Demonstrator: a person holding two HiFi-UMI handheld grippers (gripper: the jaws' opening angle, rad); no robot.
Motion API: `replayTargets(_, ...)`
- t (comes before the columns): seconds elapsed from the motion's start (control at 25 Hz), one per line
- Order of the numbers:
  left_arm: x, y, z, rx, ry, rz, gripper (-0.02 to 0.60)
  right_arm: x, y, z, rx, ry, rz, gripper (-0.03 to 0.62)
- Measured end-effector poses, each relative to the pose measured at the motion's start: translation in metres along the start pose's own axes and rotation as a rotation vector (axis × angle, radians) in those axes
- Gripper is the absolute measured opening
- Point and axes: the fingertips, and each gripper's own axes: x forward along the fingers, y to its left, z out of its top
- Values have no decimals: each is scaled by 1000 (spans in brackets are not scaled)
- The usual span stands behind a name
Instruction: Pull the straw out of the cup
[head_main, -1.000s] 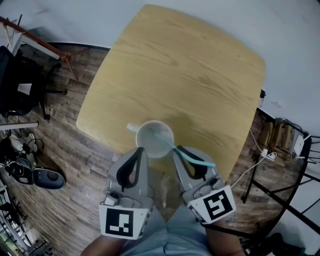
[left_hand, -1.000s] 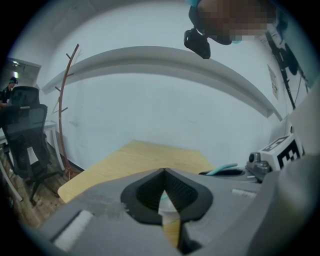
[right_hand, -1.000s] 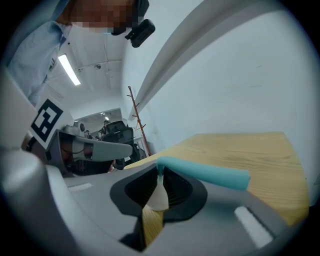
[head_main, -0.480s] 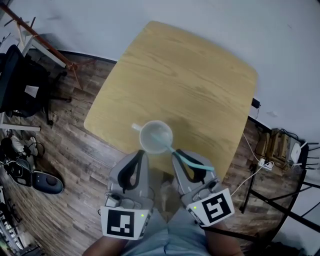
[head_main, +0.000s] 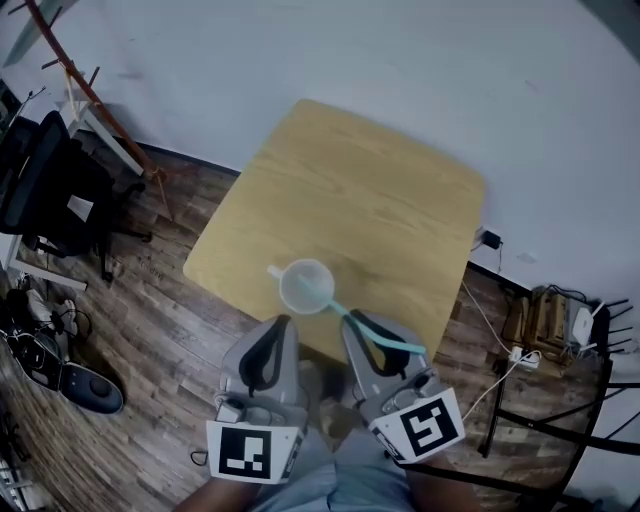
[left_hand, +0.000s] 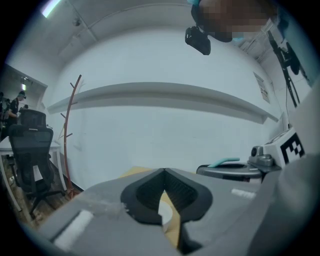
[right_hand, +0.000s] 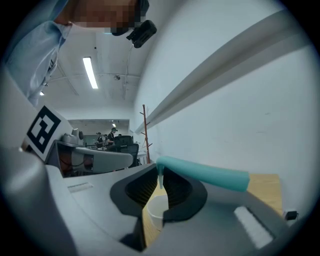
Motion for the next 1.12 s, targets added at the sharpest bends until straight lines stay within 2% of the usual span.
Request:
replayTargets(0.36,-35,-19,48,52,-129,20,19,-32,14,61,-82,-128,-27,41)
replayTargets(0.6,-47,-24,78,90,-195,-1,20,-43,25,100,-118,-207,-51,42)
replayTargets(1.0,-50,-21,106,128,-261,-71,18,-35,42,121,-173,-248,-114,41)
replayTargets(1.12,-51,-11,105,106,-255,-75,20,-27,47,125,-188,-247,-130,40)
